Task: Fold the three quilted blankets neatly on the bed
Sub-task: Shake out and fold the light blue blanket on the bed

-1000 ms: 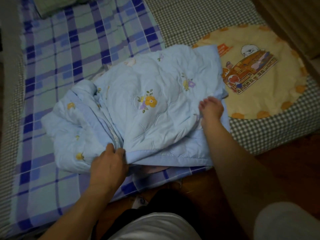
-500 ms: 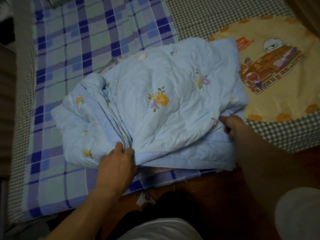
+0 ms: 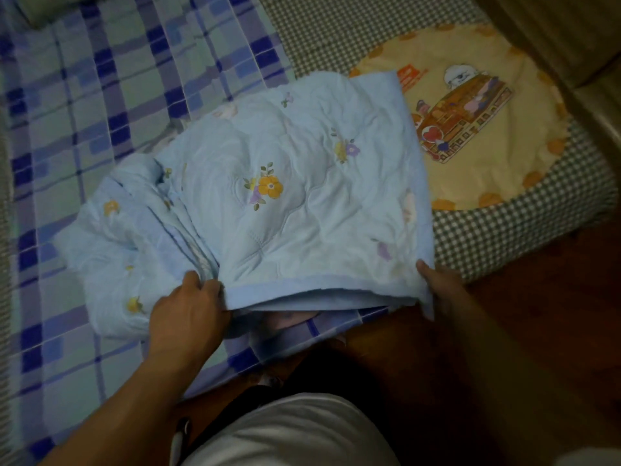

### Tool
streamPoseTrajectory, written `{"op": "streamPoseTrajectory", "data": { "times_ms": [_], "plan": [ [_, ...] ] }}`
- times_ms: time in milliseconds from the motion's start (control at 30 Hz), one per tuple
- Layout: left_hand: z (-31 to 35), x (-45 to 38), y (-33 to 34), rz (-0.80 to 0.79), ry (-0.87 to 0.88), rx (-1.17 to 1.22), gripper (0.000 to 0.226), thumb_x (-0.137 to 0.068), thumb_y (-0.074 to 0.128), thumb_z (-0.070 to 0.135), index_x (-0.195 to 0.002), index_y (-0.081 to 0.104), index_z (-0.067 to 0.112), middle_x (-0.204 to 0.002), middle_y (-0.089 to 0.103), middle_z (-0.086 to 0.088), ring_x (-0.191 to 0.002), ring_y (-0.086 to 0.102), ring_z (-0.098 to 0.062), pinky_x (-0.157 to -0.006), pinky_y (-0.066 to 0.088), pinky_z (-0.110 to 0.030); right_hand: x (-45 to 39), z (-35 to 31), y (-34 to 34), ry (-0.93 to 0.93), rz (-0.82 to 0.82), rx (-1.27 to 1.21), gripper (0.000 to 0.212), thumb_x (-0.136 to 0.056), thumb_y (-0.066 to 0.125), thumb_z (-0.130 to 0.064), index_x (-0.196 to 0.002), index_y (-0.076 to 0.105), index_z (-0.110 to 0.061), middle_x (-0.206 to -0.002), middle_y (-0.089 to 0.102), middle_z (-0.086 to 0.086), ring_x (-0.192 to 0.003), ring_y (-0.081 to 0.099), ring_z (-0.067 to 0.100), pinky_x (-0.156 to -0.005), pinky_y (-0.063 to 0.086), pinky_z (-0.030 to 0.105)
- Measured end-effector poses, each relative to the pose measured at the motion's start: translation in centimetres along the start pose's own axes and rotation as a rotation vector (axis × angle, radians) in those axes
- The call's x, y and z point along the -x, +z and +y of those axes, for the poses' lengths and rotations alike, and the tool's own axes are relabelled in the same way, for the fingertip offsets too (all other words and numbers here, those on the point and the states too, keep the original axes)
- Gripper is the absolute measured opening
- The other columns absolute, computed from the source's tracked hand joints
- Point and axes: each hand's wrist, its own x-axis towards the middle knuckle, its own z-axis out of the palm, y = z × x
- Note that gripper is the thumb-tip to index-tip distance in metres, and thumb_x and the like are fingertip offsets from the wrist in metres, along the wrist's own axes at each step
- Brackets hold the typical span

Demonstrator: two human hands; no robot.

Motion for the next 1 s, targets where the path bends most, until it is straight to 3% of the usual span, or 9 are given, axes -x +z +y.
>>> {"op": "streamPoseTrajectory", "data": {
  "times_ms": [67, 133, 233, 333, 467, 667, 800, 900, 1000],
  "plan": [
    [-0.1, -0.1, -0.2, 0.012, -0.009, -0.015, 0.027, -0.062, 0.085, 0.021, -0.075, 0.063, 0.012, -0.076, 0.049, -0.012, -0.046, 0.056, -0.033, -0.046, 0.036, -0.031, -2.3, 4.6, -0.5, 0.103, -0.011, -0.151, 0.08, -0.071, 0.078, -0.058, -0.132, 0.059, -0.01, -0.134, 0.06, 0.009, -0.116, 0.06, 0.031, -0.089, 0.054, 0.043],
    [-0.1, -0.2, -0.3, 0.033, -0.02, -0.015, 0.025, -0.064, 0.083, 0.022, -0.073, 0.062, 0.012, -0.074, 0.047, -0.01, -0.045, 0.054, -0.032, -0.046, 0.035, -0.03, 1.5, 4.8, 1.2, 0.227, 0.022, -0.301, 0.048, -0.09, 0.064, -0.044, -0.127, 0.061, -0.014, -0.121, 0.062, 0.005, -0.106, 0.06, 0.025, -0.078, 0.052, 0.036],
    [0.1, 0.0, -0.5, 0.051, -0.028, -0.013, 0.023, -0.07, 0.08, 0.026, -0.075, 0.062, 0.012, -0.075, 0.046, -0.009, -0.047, 0.054, -0.033, -0.045, 0.039, -0.032, 3.1, 6.1, 3.2, 0.299, -0.031, -0.545, 0.023, -0.098, 0.056, -0.032, -0.115, 0.062, -0.018, -0.111, 0.061, 0.006, -0.101, 0.059, 0.021, -0.09, 0.048, 0.036],
    [0.1, 0.0, -0.7, 0.053, -0.039, -0.01, 0.023, -0.072, 0.079, 0.027, -0.075, 0.062, 0.012, -0.075, 0.047, -0.009, -0.047, 0.055, -0.033, -0.046, 0.04, -0.033, 3.2, 6.5, 4.7, 0.342, -0.014, -0.767, 0.021, -0.098, 0.058, -0.03, -0.11, 0.062, -0.014, -0.126, 0.058, 0.008, -0.118, 0.055, 0.022, -0.098, 0.047, 0.034],
    [0.2, 0.2, -0.8, 0.068, -0.058, -0.001, 0.021, -0.077, 0.076, 0.029, -0.078, 0.063, 0.012, -0.076, 0.046, -0.008, -0.049, 0.055, -0.033, -0.047, 0.04, -0.032, 3.1, 7.2, 5.4, 0.344, 0.053, -0.934, 0.019, -0.102, 0.049, -0.018, -0.114, 0.06, -0.008, -0.126, 0.06, 0.004, -0.1, 0.059, 0.018, -0.092, 0.047, 0.032],
    [0.3, 0.7, -0.5, 0.052, -0.076, 0.001, 0.024, -0.08, 0.074, 0.034, -0.084, 0.062, 0.014, -0.079, 0.045, -0.007, -0.053, 0.058, -0.034, -0.048, 0.043, -0.034, 4.1, 7.2, 4.7, 0.248, 0.097, -0.952, 0.037, -0.101, 0.049, -0.024, -0.135, 0.051, -0.01, -0.124, 0.06, 0.015, -0.102, 0.059, 0.03, -0.105, 0.041, 0.044],
    [0.6, 0.7, -0.3, 0.032, -0.091, -0.012, 0.02, -0.079, 0.073, 0.03, -0.084, 0.062, 0.014, -0.08, 0.045, -0.006, -0.054, 0.059, -0.034, -0.048, 0.044, -0.035, 4.0, 7.7, 3.4, 0.282, -0.052, -0.822, 0.05, -0.107, 0.013, -0.028, -0.154, 0.009, -0.044, -0.12, 0.039, 0.048, -0.111, 0.034, 0.062, -0.12, 0.018, 0.05],
    [0.5, 0.7, -0.3, 0.04, -0.084, 0.0, 0.019, -0.078, 0.074, 0.027, -0.082, 0.063, 0.012, -0.079, 0.047, -0.009, -0.052, 0.058, -0.034, -0.047, 0.044, -0.035, 4.9, 7.2, 3.8, 0.126, -0.103, -0.916, 0.038, -0.103, 0.044, -0.019, -0.141, 0.047, -0.014, -0.136, 0.056, 0.019, -0.115, 0.057, 0.031, -0.094, 0.051, 0.036],
    [0.5, 0.6, -0.2, 0.046, -0.071, -0.001, 0.019, -0.078, 0.074, 0.028, -0.083, 0.064, 0.012, -0.08, 0.048, -0.008, -0.052, 0.058, -0.033, -0.047, 0.041, -0.033, 4.6, 5.1, 3.8, -0.031, -0.322, -0.828, 0.047, -0.096, 0.057, -0.009, -0.142, 0.046, -0.016, -0.127, 0.064, 0.002, -0.115, 0.062, 0.011, -0.094, 0.053, 0.027]
  ]
}}
